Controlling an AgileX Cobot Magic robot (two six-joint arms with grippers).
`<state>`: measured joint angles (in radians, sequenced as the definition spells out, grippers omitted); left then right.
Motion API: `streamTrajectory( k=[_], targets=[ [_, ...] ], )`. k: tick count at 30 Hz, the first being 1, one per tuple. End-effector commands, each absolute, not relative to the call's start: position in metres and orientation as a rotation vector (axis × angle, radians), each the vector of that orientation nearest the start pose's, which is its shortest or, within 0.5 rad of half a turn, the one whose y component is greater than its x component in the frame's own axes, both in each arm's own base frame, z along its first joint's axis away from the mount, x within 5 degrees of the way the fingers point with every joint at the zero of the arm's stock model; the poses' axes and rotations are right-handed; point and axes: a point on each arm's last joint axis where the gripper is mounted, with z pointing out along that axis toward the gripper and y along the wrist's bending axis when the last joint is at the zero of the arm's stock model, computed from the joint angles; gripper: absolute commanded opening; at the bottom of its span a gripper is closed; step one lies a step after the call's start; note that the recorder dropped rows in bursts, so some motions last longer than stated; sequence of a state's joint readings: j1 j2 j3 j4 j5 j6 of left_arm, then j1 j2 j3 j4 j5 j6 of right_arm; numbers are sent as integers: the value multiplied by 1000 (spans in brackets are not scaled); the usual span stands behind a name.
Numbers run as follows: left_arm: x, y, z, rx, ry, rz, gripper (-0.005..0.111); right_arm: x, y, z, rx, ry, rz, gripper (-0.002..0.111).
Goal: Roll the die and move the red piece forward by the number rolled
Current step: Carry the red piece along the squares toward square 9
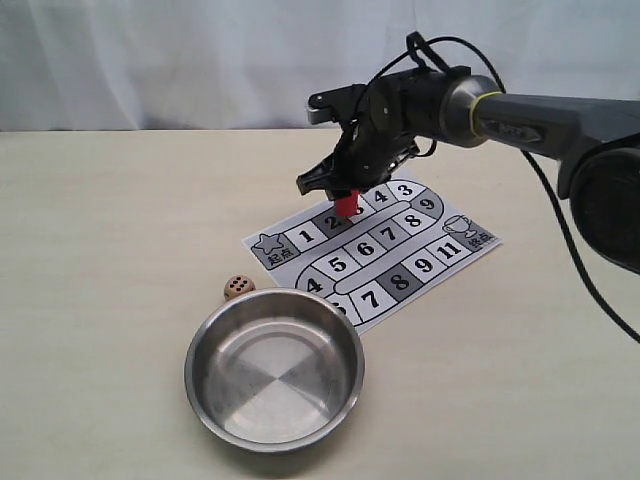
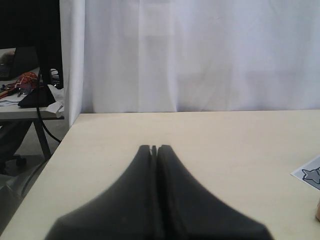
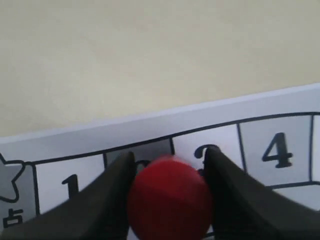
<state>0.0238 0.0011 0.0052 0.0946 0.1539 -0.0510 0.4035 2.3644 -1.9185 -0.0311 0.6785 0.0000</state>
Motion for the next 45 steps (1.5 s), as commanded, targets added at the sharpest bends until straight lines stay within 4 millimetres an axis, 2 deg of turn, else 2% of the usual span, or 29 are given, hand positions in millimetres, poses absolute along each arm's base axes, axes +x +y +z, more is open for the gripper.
streamTrajectory(
  k=[1,5,11,14,22,29,34,41,45],
  targets=[
    [56,3,200,2,1625,59,0,486,184,164,-484,2497,103,4],
    [56,3,200,2,1625,59,0,490,180,160,-460,2486,105,4],
    [56,3,200,2,1625,59,0,491,179,130,-460,2544,104,4],
    [56,3,200,2,1625,59,0,490,179,125,-464,2567,99,4],
    [56,3,200,2,1625,59,0,494,172,146,-442,2515,98,4],
    [56,3,200,2,1625,59,0,501,149,163,-382,2475,81,4],
    [56,3,200,2,1625,59,0,505,139,158,-350,2486,81,4],
    [56,3,200,2,1625,59,0,508,144,127,-287,2523,160,4],
    [56,3,200,2,1625,59,0,506,143,126,-315,2545,142,4]
  ],
)
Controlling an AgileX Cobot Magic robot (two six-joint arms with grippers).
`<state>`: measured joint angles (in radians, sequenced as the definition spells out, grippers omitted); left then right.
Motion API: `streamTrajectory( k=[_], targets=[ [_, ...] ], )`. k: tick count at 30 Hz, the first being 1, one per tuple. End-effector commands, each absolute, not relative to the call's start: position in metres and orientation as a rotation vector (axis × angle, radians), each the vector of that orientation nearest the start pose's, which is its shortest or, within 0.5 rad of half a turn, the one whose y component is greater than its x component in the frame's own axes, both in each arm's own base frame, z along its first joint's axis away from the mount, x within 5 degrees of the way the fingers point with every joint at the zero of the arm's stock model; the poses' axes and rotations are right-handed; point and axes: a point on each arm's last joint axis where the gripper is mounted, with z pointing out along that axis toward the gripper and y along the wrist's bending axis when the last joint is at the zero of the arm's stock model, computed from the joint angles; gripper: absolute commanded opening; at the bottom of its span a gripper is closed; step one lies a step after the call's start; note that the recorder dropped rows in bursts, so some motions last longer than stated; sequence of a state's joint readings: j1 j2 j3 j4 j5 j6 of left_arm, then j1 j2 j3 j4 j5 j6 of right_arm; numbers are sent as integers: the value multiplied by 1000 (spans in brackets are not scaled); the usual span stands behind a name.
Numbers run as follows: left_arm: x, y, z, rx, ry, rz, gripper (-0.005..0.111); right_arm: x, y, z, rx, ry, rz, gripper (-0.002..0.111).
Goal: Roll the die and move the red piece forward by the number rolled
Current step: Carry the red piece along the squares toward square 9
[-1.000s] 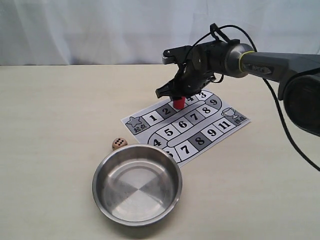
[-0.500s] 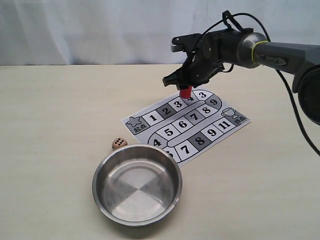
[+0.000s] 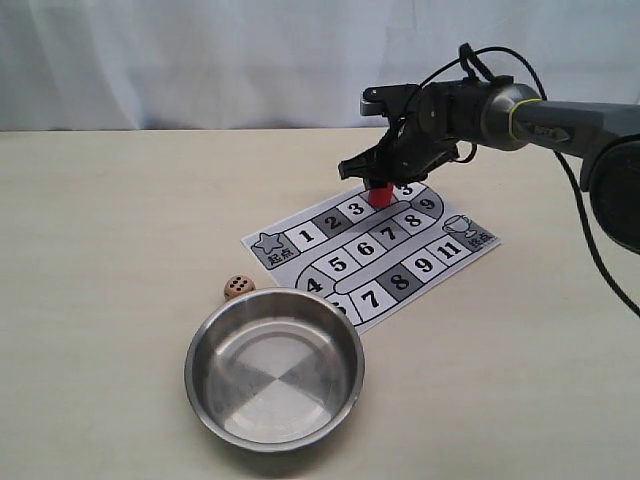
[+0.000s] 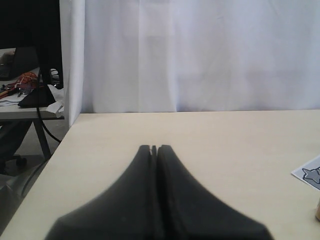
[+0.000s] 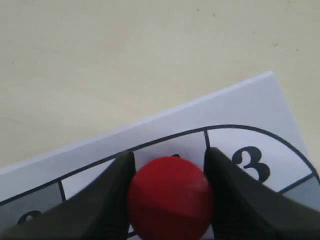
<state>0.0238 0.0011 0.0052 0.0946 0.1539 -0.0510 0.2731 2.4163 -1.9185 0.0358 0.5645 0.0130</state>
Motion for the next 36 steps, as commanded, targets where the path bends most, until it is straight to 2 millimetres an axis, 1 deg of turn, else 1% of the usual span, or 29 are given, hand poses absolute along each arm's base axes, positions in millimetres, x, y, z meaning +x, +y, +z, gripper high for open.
streamTrajectory(
  k=[1,6,9,11,14,17,20,23,24,29,32,33,34,35,36],
  targets=[
    [56,3,200,2,1625,59,0,506,143,128,-319,2541,138,4],
    [56,3,200,2,1625,59,0,507,139,148,-368,2481,75,4],
    [56,3,200,2,1625,59,0,510,134,160,-358,2435,69,4],
    [56,3,200,2,1625,59,0,512,131,165,-347,2410,70,4],
    [56,3,200,2,1625,59,0,515,124,167,-327,2392,66,4],
    [56,3,200,2,1625,59,0,519,114,160,-303,2397,57,4],
    [56,3,200,2,1625,59,0,522,104,144,-268,2433,61,4],
    [56,3,200,2,1625,59,0,521,105,126,-236,2477,94,4],
    [56,3,200,2,1625,59,0,521,106,123,-246,2482,93,4],
    [56,3,200,2,1625,59,0,520,107,121,-250,2495,92,4],
    [56,3,200,2,1625,59,0,519,103,129,-267,2503,68,4],
    [56,3,200,2,1625,59,0,517,103,139,-272,2506,61,4],
    [56,3,200,2,1625,59,0,516,101,144,-269,2506,59,4],
    [56,3,200,2,1625,59,0,513,101,155,-271,2509,56,4],
    [56,3,200,2,1625,59,0,512,100,161,-275,2509,50,4]
  ],
)
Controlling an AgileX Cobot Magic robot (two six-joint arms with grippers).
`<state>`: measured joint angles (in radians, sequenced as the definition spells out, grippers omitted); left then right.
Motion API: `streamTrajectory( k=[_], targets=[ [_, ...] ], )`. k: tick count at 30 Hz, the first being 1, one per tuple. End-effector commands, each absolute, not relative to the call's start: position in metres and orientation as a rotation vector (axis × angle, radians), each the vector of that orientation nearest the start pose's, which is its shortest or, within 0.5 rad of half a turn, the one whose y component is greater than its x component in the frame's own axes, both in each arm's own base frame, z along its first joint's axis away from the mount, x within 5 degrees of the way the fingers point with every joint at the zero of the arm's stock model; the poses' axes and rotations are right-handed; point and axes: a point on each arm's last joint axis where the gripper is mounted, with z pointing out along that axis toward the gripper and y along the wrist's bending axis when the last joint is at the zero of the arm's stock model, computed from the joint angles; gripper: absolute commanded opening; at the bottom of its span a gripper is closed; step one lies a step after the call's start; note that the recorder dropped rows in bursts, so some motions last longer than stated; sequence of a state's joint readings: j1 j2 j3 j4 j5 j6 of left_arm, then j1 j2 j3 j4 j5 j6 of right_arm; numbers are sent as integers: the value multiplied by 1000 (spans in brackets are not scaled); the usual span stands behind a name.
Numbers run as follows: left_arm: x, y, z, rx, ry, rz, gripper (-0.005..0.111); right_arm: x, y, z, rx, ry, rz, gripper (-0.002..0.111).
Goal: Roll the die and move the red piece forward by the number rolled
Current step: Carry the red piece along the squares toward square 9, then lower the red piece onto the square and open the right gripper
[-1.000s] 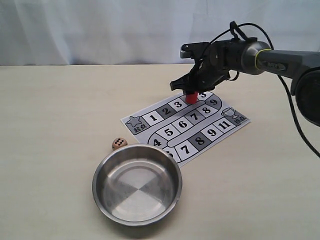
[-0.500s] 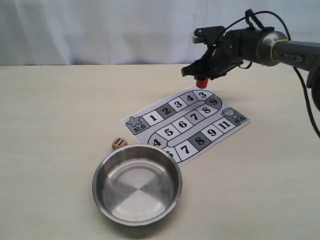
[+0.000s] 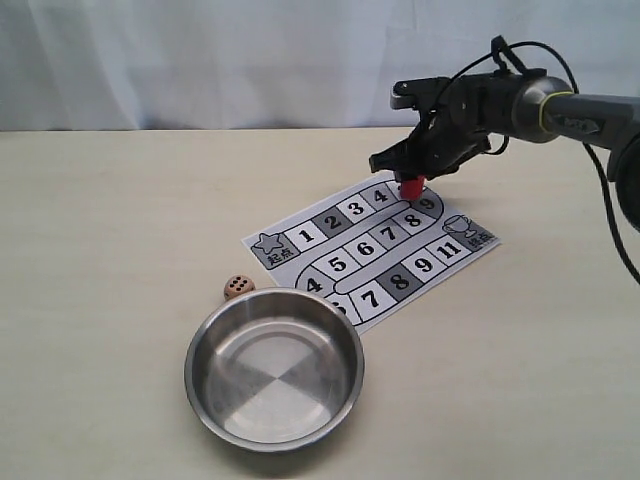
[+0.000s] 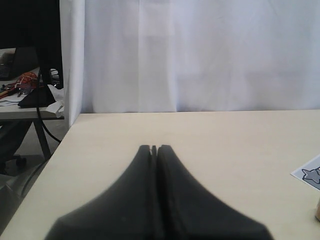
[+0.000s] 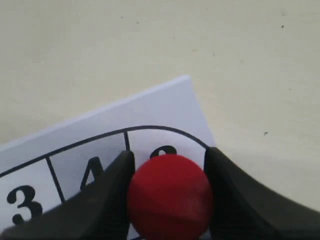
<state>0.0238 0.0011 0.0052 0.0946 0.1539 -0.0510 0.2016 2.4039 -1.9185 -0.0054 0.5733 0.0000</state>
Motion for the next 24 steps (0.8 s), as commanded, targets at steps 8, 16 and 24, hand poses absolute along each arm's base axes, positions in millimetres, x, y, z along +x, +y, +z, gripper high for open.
streamTrajectory(
  k=[8,16,24],
  targets=[
    [56,3,200,2,1625,59,0,508,95,131,-322,2603,-30,4],
    [56,3,200,2,1625,59,0,509,95,113,-298,2636,-26,13],
    [56,3,200,2,1625,59,0,510,96,121,-281,2609,-17,56]
  ],
)
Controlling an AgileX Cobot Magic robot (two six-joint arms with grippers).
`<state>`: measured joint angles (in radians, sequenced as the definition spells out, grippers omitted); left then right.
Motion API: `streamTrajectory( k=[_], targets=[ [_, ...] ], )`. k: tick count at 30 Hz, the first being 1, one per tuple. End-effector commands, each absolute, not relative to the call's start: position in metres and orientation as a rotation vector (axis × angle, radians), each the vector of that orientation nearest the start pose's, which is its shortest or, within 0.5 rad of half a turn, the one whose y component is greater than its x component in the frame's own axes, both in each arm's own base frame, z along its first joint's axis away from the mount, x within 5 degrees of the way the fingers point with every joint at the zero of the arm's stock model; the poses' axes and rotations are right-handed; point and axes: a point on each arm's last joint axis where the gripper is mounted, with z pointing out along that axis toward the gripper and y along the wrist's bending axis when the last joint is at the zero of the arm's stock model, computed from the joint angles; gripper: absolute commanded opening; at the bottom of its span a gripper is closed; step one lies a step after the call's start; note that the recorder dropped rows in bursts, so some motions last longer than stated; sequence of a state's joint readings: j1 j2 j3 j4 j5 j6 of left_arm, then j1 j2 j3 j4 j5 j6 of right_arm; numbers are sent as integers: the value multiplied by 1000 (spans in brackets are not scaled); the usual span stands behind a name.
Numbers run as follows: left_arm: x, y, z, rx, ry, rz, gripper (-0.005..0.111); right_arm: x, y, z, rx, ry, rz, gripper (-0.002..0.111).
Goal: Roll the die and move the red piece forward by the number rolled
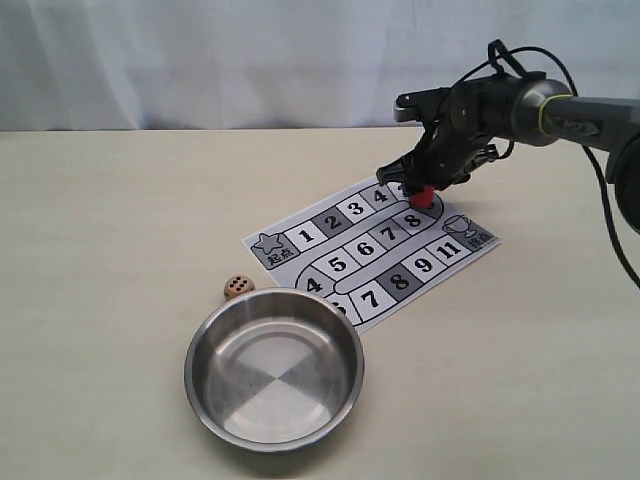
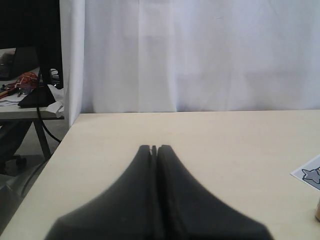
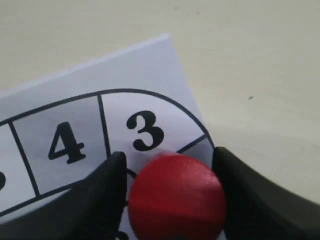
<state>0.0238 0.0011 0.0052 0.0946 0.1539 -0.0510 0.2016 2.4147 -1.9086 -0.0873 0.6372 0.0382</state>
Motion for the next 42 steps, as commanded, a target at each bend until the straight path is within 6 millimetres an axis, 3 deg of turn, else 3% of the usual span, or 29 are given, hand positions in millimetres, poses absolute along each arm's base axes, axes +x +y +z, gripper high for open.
streamTrajectory(
  k=[1,7,11,15,21,30,37,42],
  targets=[
    [56,3,200,2,1625,59,0,510,96,124,-280,2599,-16,56],
    [56,3,200,2,1625,59,0,511,96,162,-266,2564,-12,56],
    [56,3,200,2,1625,59,0,497,92,188,-265,2644,-36,55],
    [56,3,200,2,1625,59,0,479,88,205,-217,2778,-55,37],
    [56,3,200,2,1625,59,0,457,83,196,-229,3002,-94,4],
    [56,3,200,2,1625,59,0,414,85,172,-418,3118,49,4],
    [56,3,200,2,1625,59,0,391,58,170,-348,3102,138,4],
    [56,3,200,2,1625,59,0,377,30,171,-208,3124,191,4]
  ],
)
